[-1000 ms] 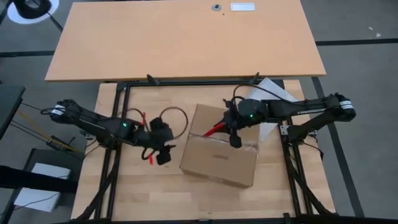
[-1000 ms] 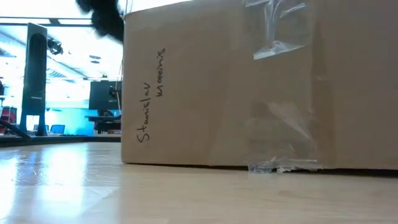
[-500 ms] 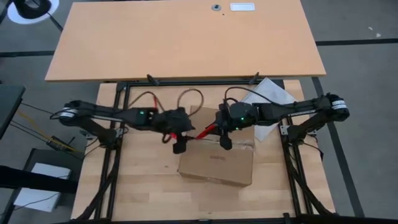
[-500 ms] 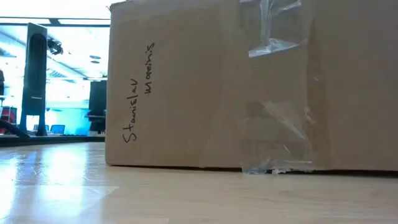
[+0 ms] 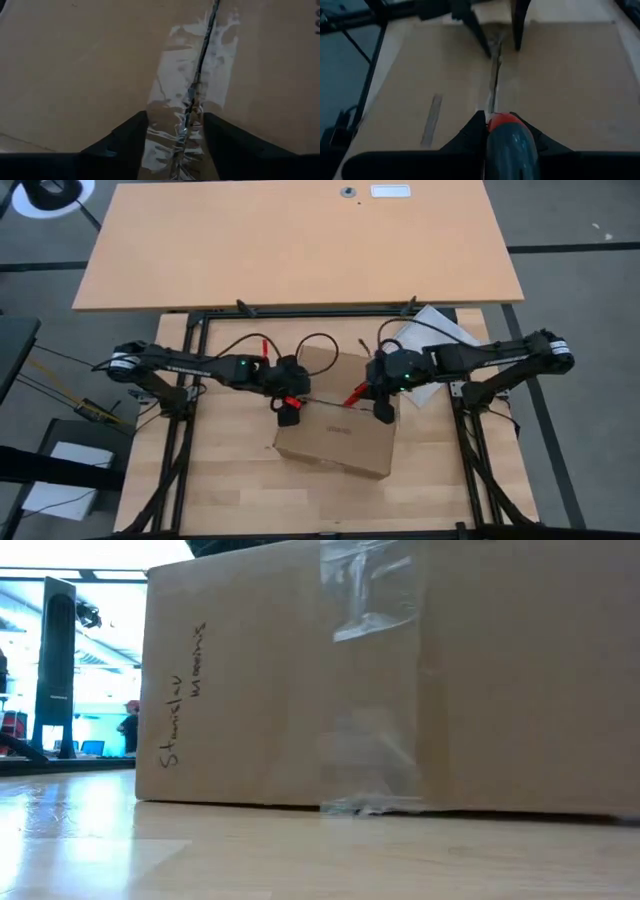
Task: Unpack boxes
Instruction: Open the cardboard box using the red cutter
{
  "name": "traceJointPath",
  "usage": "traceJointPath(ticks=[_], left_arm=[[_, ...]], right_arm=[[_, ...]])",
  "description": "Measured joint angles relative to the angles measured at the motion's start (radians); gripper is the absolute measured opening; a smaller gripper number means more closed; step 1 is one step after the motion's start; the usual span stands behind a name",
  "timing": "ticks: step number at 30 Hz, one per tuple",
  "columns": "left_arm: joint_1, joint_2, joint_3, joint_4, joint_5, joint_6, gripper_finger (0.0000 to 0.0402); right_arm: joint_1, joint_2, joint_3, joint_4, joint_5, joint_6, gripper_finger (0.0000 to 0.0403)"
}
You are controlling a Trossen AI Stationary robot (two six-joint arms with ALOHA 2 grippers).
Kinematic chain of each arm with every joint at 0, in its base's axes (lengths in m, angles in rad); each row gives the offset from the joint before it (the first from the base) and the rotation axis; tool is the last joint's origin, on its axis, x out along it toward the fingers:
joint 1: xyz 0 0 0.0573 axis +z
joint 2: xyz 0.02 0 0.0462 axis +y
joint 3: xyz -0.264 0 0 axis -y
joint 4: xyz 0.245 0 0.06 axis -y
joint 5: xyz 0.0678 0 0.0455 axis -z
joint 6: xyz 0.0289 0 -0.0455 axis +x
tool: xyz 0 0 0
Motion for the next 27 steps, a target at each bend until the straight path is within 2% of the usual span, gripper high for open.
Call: traceJointPath(ticks=[16,24,27], left_arm=[[0.010,0.002,-0.001,-0.050,-0.021,-0.031,0.0209],[0.016,0.003,-0.001,-0.050,-0.020,-0.032,0.0209],[0.017,0.003,-0.002,-0.045,-0.022,-0.034,0.0209]], right_arm=[[0.154,-0.239,0.001,-0.386,0.030,0.338,0.0056],[0.199,-0.337,0.001,-0.439,0.034,0.450,0.0056],[0.199,-0.358,0.000,-0.441,0.076,0.470,0.0056]])
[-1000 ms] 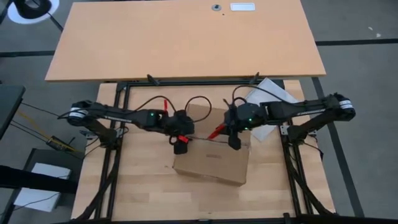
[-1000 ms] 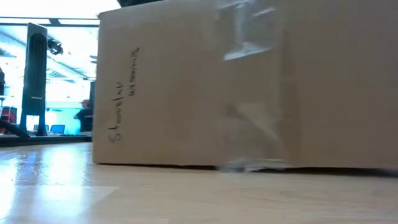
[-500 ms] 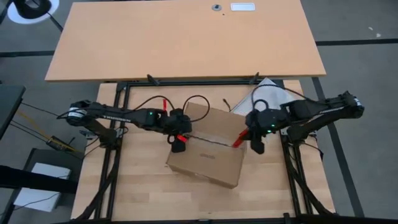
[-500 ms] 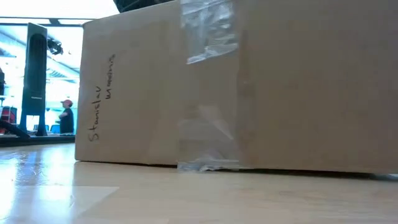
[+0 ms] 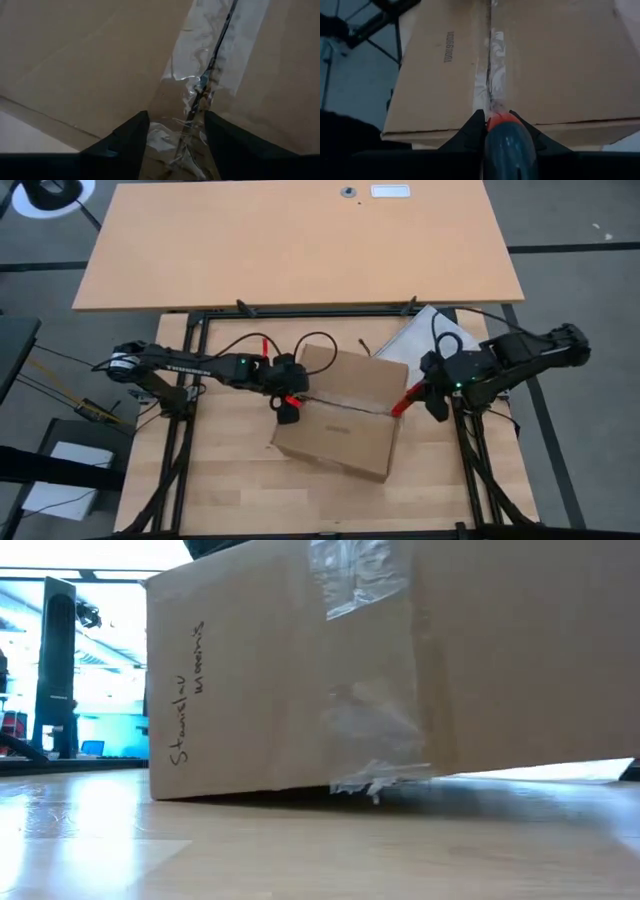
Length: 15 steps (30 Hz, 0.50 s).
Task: Unpack boxes
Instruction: Open the cardboard box using the red cutter
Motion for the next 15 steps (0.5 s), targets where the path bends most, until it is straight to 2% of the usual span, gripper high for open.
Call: traceJointPath(ticks=[2,5,10,13,15], left_arm=[[0.000,0.000,-0.003,0.007,-0.007,-0.002,0.0209],[0.002,-0.004,0.005,0.004,-0.018,-0.003,0.0209],[0.003,-0.005,0.083,-0.059,-0.015,-0.003,0.0209],[0.003,-0.013,0.164,-0.121,-0.028,0.004,0.0209],[0.002,-0.024,0.217,-0.149,-0.046,0.006,0.0209]], right_arm=[[-0.003,-0.008,0.000,0.047,0.038,-0.027,0.0056],[-0.017,-0.009,0.000,0.218,0.060,-0.103,0.0056],[-0.037,-0.009,0.000,0.416,0.108,-0.192,0.0056],[-0.047,-0.006,0.000,0.427,0.208,-0.253,0.0056],[-0.067,0.008,0.000,0.425,0.321,-0.303,0.0056]])
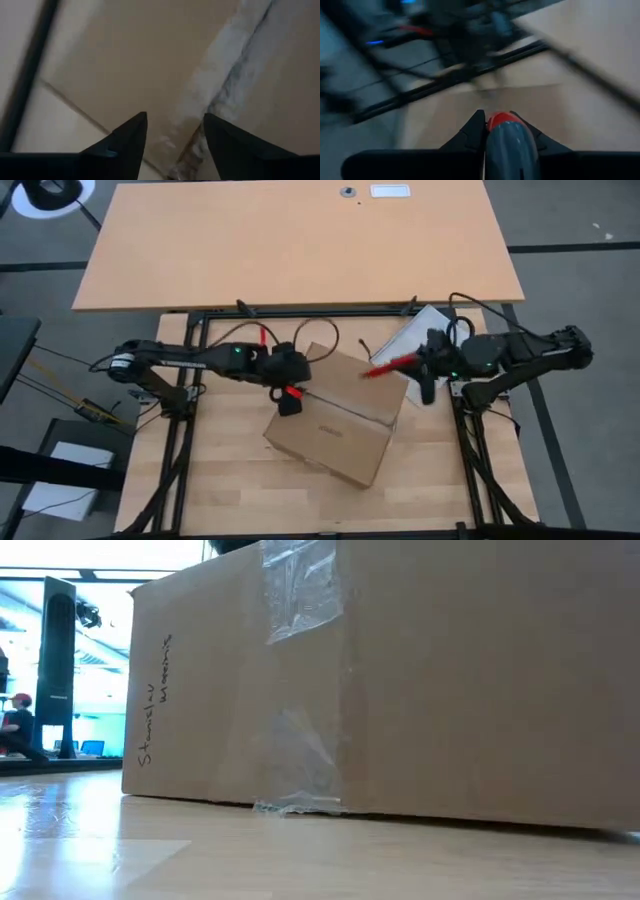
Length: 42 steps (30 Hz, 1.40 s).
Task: Unpack boxes
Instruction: Open the cardboard box using the red cutter
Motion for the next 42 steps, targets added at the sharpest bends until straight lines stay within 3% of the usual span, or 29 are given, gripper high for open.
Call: traceJointPath(ticks=[5,10,13,19,28,31,35,42], left_arm=[[0.000,-0.037,0.056,-0.032,-0.019,0.002,0.0209],[-0.001,-0.060,0.060,-0.033,-0.024,-0.068,0.0209],[-0.003,-0.053,0.057,-0.037,-0.018,-0.125,0.0209],[-0.003,-0.051,0.032,-0.047,-0.017,-0.330,0.0209],[-0.002,-0.051,0.032,-0.240,-0.023,-0.493,0.0209],[-0.002,-0.047,0.024,-0.308,-0.037,-0.429,0.0209],[-0.002,-0.037,-0.014,-0.286,-0.115,-0.188,0.0209],[-0.002,-0.020,-0.083,-0.058,-0.162,0.123,0.0209]], right_arm=[[-0.093,0.056,0.000,-0.091,0.226,-0.121,0.0056],[-0.279,0.132,-0.013,-0.291,0.268,-0.190,0.0056],[-0.383,0.165,-0.052,-0.303,0.199,-0.238,0.0062],[-0.520,0.218,-0.114,-0.221,0.041,-0.280,0.0113],[-0.596,0.202,-0.071,-0.268,-0.108,-0.311,0.0194],[-0.593,0.147,-0.042,-0.360,-0.246,-0.309,0.0220],[-0.574,0.065,-0.047,-0.459,-0.407,-0.301,0.0240],[-0.521,-0.030,-0.145,-0.493,-0.432,-0.243,0.0237]])
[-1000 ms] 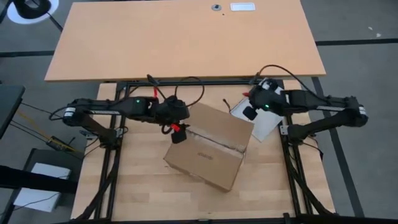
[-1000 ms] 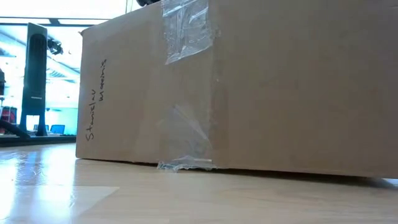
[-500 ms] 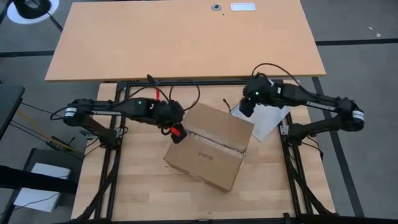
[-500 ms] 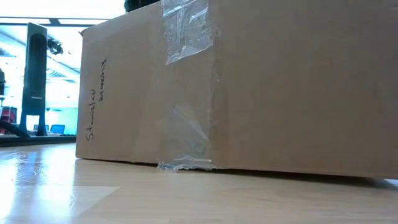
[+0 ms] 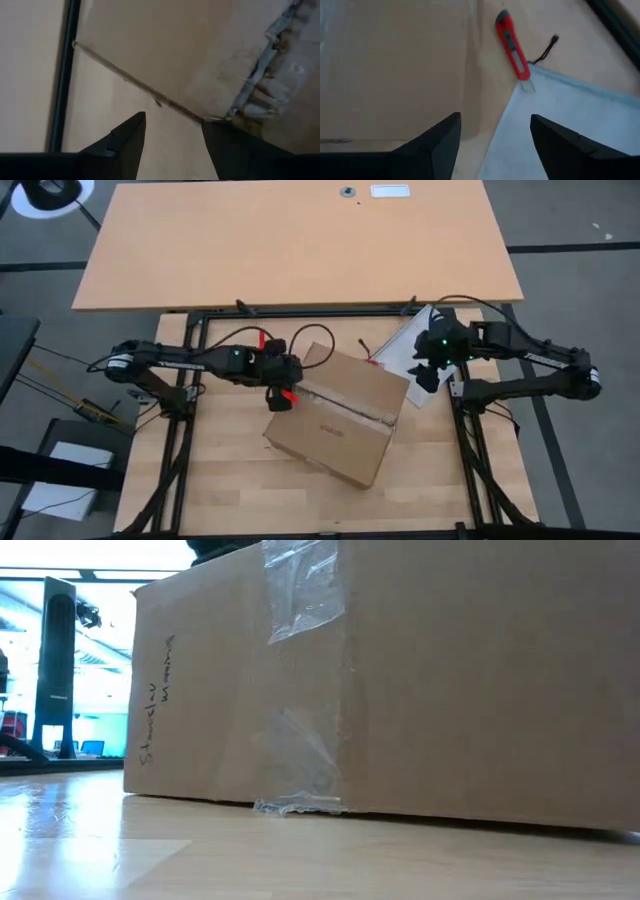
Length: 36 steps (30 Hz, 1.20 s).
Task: Unpack boxes
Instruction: Open the cardboard box using the red cutter
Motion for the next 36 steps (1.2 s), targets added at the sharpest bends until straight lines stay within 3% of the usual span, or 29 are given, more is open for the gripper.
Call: traceJointPath(ticks=[6,13,18,22,24,27,31,36], left_arm=[[-0.006,0.002,0.022,0.141,0.003,0.033,0.0209],[0.001,0.001,0.083,0.476,0.025,0.019,0.0209],[0.052,0.007,0.085,0.644,-0.086,-0.002,0.0209],[0.105,0.009,0.084,0.634,-0.099,-0.085,0.0209],[0.114,0.003,0.084,0.594,-0.023,-0.116,0.0209],[0.103,-0.002,0.083,0.523,0.101,-0.120,0.0209],[0.067,0.000,0.083,0.394,0.153,-0.123,0.0209],[0.009,0.004,0.083,0.295,0.153,-0.152,0.0209]], right_arm=[[0.035,0.000,-0.058,0.074,0.000,0.020,0.0222],[0.061,0.034,-0.076,0.241,-0.024,0.003,0.0214],[0.071,0.037,-0.025,0.241,-0.055,-0.024,0.0215],[0.071,0.027,0.131,0.113,-0.052,-0.034,0.0207],[0.075,0.023,0.214,0.056,-0.064,-0.032,0.0202],[0.113,0.010,0.290,0.001,-0.169,0.001,0.0197],[0.225,-0.013,0.286,-0.084,-0.239,0.046,0.0190],[0.411,-0.006,0.237,-0.085,-0.181,0.057,0.0182]])
